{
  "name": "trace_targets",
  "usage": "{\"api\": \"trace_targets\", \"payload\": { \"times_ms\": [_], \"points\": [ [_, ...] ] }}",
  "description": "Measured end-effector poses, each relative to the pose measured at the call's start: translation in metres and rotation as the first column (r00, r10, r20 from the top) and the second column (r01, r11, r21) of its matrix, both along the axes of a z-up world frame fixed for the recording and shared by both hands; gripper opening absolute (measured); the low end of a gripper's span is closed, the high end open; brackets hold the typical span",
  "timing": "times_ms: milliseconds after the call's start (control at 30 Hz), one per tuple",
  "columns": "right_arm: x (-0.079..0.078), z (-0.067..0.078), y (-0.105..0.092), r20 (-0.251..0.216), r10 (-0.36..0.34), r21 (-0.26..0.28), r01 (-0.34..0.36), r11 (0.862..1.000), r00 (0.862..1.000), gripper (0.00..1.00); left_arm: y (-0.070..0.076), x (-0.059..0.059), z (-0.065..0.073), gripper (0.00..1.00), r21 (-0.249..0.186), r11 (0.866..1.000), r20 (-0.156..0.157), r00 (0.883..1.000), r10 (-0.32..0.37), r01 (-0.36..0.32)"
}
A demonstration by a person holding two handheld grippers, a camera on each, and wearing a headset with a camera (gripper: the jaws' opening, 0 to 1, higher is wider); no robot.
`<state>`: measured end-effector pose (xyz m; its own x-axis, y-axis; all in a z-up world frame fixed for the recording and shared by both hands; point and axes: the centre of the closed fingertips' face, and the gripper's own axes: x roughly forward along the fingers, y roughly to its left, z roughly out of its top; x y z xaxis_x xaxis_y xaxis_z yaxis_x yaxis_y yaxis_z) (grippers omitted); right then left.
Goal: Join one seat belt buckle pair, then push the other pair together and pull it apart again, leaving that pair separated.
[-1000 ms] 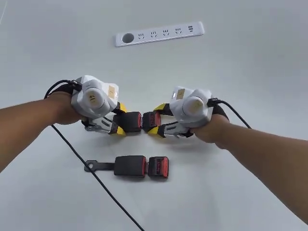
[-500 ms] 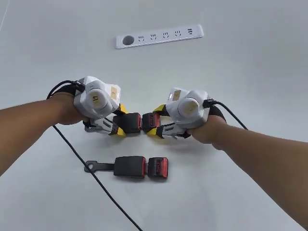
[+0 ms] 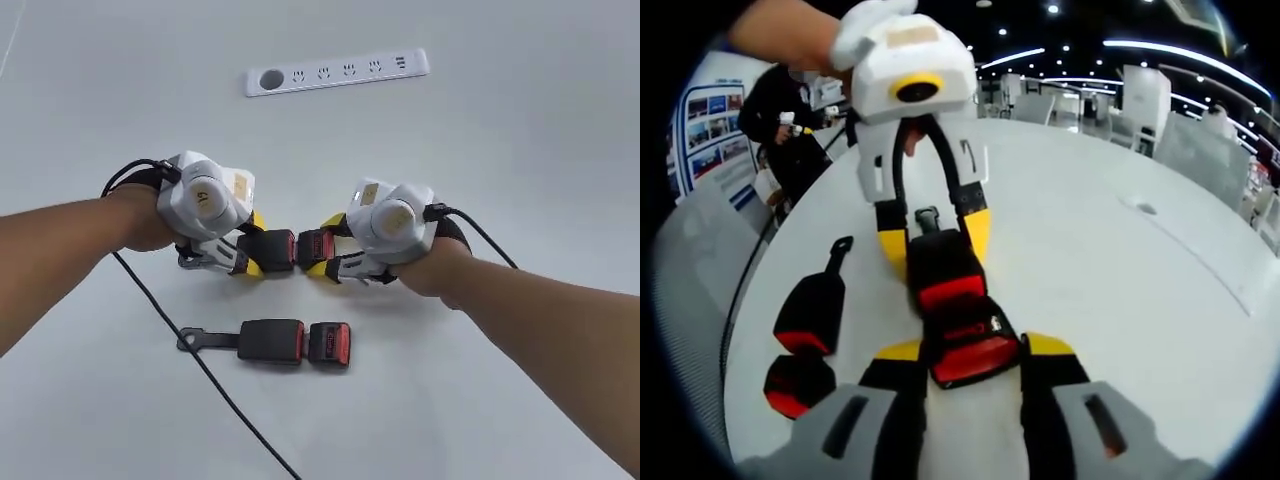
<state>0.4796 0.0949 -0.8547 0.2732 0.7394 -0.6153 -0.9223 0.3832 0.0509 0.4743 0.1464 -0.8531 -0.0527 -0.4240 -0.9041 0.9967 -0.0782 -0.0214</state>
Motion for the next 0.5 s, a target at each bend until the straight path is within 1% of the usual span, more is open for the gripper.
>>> {"api": "trace_targets", "payload": {
  "times_ms": [200, 367, 500],
  "points": [
    [0.0006, -0.0001, 0.0000, 0.002, 0.009, -0.007, -0.009, 1.000, 1.000, 0.35, 0.0000, -0.0001, 0.0002, 0.34, 0.001, 1.000, -0.001, 1.000, 0.006, -0.006],
    [0.0010, -0.0004, -0.0013, 0.006, 0.014, -0.007, -0.014, 1.000, 1.000, 0.36, 0.0008, 0.0003, 0.0003, 0.34, -0.014, 1.000, -0.001, 1.000, 0.026, -0.026],
    [0.0010, -0.0007, -0.0061, 0.005, 0.005, -0.012, -0.005, 1.000, 1.000, 0.36, 0.0013, 0.0012, 0.0004, 0.34, -0.023, 0.999, -0.002, 0.999, 0.040, -0.040]
  ]
}}
